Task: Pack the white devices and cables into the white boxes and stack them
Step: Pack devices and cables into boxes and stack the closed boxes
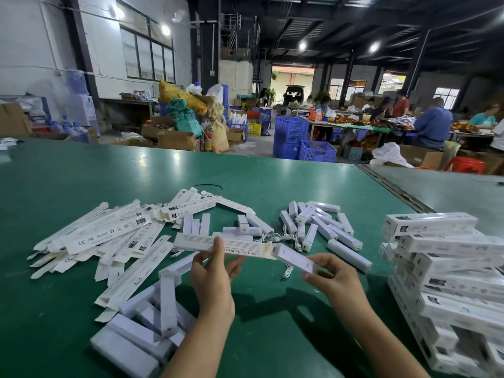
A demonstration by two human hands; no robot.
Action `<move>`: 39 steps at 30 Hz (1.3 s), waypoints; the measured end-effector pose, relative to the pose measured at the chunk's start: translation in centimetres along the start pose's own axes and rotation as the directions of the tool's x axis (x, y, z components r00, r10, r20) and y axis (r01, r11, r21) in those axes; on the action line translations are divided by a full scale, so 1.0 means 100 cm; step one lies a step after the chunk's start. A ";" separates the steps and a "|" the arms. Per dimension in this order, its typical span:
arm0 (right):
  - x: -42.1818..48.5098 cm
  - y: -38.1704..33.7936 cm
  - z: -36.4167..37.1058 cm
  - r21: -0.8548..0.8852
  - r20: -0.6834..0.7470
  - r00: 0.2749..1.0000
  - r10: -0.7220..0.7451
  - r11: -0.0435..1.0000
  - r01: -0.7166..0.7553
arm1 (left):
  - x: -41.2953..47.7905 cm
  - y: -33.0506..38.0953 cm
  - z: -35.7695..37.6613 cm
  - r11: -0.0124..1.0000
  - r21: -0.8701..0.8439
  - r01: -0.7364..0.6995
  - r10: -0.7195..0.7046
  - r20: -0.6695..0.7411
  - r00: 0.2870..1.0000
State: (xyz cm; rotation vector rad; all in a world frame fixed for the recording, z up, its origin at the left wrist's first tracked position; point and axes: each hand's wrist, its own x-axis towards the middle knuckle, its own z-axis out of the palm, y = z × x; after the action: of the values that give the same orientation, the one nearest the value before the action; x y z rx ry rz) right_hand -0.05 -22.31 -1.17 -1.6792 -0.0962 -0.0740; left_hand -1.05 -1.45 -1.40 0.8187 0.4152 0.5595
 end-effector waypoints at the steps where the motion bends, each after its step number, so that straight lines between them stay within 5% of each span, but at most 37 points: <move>1: 0.000 0.000 0.001 -0.017 -0.002 1.000 -0.004 1.000 0.004 | 0.000 0.000 0.000 1.000 0.002 -0.003 0.003 0.002 1.000; 13: -0.012 -0.012 0.018 -0.246 -0.026 0.979 -0.202 0.951 0.189 | -0.007 -0.009 0.003 0.983 0.158 -0.093 0.063 0.184 0.981; 18: -0.015 -0.013 0.031 -0.119 -0.092 0.986 -0.139 0.985 0.128 | -0.010 -0.014 0.006 0.981 0.168 -0.093 0.058 0.200 0.978; 24: -0.021 -0.010 0.031 0.320 0.384 0.923 -0.007 0.939 -0.126 | -0.015 -0.020 0.008 0.978 0.203 -0.048 -0.010 0.275 0.961; 27: -0.009 -0.004 0.031 0.417 0.252 0.967 -0.025 0.905 -0.085 | -0.013 -0.019 0.008 0.983 0.185 -0.017 -0.024 0.217 0.976; 28: -0.003 -0.001 0.031 0.338 0.125 0.991 -0.050 0.941 0.005 | -0.011 -0.017 0.008 0.986 0.167 -0.018 -0.013 0.183 0.983; 30: 0.011 0.007 0.026 -0.116 -0.069 0.979 -0.192 0.976 0.183 | -0.007 -0.013 0.006 0.989 0.145 -0.034 0.016 0.118 0.993; 33: 0.031 0.028 0.019 -0.743 0.158 0.971 -0.182 0.626 0.238 | -0.004 -0.011 0.003 0.990 0.136 -0.029 0.022 0.059 0.998; 35: 0.036 0.035 0.022 -0.857 0.282 0.958 -0.059 0.434 0.279 | -0.003 -0.010 0.002 0.990 0.136 -0.024 0.018 0.049 0.999; 39: 0.035 0.029 0.018 -0.807 0.338 0.937 -0.088 0.486 0.336 | -0.002 -0.011 0.001 0.989 0.146 0.010 -0.016 0.043 0.999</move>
State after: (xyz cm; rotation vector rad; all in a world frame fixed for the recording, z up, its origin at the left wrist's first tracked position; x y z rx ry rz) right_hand 3.72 -20.74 -3.89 -2.6954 -0.5525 -0.1061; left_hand -0.83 -2.24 -2.15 0.9662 0.4240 0.5024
